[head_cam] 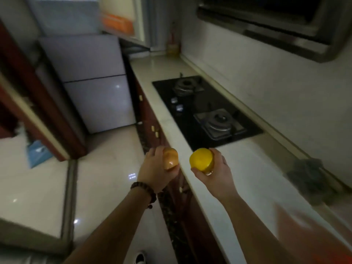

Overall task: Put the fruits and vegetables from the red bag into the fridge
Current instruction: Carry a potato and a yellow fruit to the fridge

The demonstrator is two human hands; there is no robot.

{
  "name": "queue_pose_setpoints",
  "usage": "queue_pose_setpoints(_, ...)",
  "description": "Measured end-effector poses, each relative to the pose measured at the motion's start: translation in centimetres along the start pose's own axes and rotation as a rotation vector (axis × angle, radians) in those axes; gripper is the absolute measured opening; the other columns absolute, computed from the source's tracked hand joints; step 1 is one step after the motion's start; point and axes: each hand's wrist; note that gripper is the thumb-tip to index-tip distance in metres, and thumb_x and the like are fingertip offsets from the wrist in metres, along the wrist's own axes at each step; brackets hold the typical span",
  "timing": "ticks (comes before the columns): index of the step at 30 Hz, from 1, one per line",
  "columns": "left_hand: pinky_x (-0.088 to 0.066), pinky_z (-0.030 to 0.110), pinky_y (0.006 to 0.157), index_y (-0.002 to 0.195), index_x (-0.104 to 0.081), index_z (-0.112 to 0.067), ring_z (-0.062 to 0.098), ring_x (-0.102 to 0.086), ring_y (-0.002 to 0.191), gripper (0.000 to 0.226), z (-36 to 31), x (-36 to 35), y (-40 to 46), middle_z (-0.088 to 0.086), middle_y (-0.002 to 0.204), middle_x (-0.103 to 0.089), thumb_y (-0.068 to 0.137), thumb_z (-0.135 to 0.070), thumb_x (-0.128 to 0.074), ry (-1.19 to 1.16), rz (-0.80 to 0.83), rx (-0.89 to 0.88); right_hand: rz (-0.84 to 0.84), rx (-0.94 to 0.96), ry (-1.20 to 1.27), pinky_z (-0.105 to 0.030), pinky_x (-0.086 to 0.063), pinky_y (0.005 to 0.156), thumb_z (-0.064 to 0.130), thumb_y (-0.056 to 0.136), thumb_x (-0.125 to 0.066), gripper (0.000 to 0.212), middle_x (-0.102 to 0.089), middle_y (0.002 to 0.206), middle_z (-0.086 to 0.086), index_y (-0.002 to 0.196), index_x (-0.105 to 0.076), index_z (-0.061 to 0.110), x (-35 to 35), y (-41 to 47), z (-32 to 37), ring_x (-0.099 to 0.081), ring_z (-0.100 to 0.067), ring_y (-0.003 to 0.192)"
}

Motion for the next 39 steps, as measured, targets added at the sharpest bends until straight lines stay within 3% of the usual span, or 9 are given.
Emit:
queue_pose_setpoints(5, -0.048, 0.036, 0.092, 0.134, -0.036, -0.019, 0.023, -0.046, 0.114, 0.075, 6.4, 5.6, 2.4, 0.003, 0.131, -0.043, 0.074, -0.044, -0.073, 0.035, -0.127, 0.170, 0.169, 0.089, 0.061, -0.030, -0.045, 0.083, 0.045, 0.070, -0.077, 0.089, -0.040, 0.135, 0.001, 0.141, -0.024, 0.030, -7.7, 4.9, 5.1, -0.047, -0.019, 0.114)
queue_pose_setpoints(10, -0.048, 0.034, 0.091, 0.136, -0.035, -0.020, 0.021, -0.046, 0.114, 0.077, 13.2, 10.7, 6.4, 0.002, 0.134, -0.040, 0.074, -0.044, -0.073, 0.036, -0.247, 0.282, 0.270, 0.209, 0.033, -0.040, -0.051, 0.089, 0.063, 0.064, -0.071, 0.091, -0.042, 0.133, 0.005, 0.138, -0.024, 0.037, -15.7, 10.2, 10.4, -0.050, -0.016, 0.112)
queue_pose_setpoints(13, -0.044, 0.030, 0.089, 0.136, -0.036, -0.019, 0.019, -0.046, 0.114, 0.077, 17.1, 13.9, 10.4, 0.002, 0.133, -0.041, 0.074, -0.044, -0.073, 0.027, -0.301, 0.300, 0.309, 0.250, 0.041, -0.035, -0.049, 0.089, 0.054, 0.068, -0.075, 0.088, -0.041, 0.135, 0.004, 0.139, -0.027, 0.033, -20.3, 14.4, 14.0, -0.050, -0.016, 0.113)
queue_pose_setpoints(16, -0.045, 0.031, 0.092, 0.136, -0.036, -0.020, 0.019, -0.045, 0.116, 0.076, 20.6, 17.6, 14.7, 0.002, 0.134, -0.041, 0.075, -0.044, -0.073, 0.018, -0.330, 0.308, 0.306, 0.304, 0.029, -0.039, -0.049, 0.090, 0.053, 0.068, -0.075, 0.088, -0.042, 0.136, 0.002, 0.139, -0.028, 0.030, -24.5, 19.2, 18.0, -0.050, -0.019, 0.115)
queue_pose_setpoints(24, -0.045, 0.035, 0.096, 0.139, -0.033, -0.019, 0.021, -0.043, 0.119, 0.076, 27.3, 25.8, 26.0, 0.003, 0.135, -0.039, 0.077, -0.038, -0.072, -0.010, -0.406, 0.312, 0.299, 0.376, 0.056, -0.013, -0.037, 0.072, 0.042, 0.072, -0.076, 0.087, -0.039, 0.137, 0.000, 0.142, -0.028, 0.024, -32.4, 29.9, 25.5, -0.044, -0.008, 0.103)
queue_pose_setpoints(29, -0.046, 0.035, 0.095, 0.141, -0.032, -0.021, 0.023, -0.046, 0.118, 0.077, 31.2, 28.0, 32.9, 0.004, 0.136, -0.038, 0.077, -0.038, -0.073, -0.016, -0.429, 0.303, 0.294, 0.394, 0.090, -0.026, -0.046, 0.082, 0.039, 0.070, -0.079, 0.085, -0.042, 0.135, -0.002, 0.139, -0.032, 0.023, -37.2, 37.2, 28.7, -0.049, -0.014, 0.107)
queue_pose_setpoints(39, -0.042, 0.034, 0.094, 0.139, -0.032, -0.024, 0.023, -0.045, 0.119, 0.076, 39.2, 33.3, 52.2, 0.003, 0.132, -0.041, 0.076, -0.039, -0.073, 0.010, -0.475, 0.352, 0.288, 0.481, 0.170, -0.027, -0.048, 0.078, 0.042, 0.070, -0.078, 0.087, -0.042, 0.131, -0.002, 0.139, -0.030, 0.023, -46.2, 58.1, 34.9, -0.050, -0.016, 0.104)
Point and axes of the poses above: each hand's wrist, its own y-axis towards the middle knuckle, its own x-axis out of the back of the hand, z = x × y
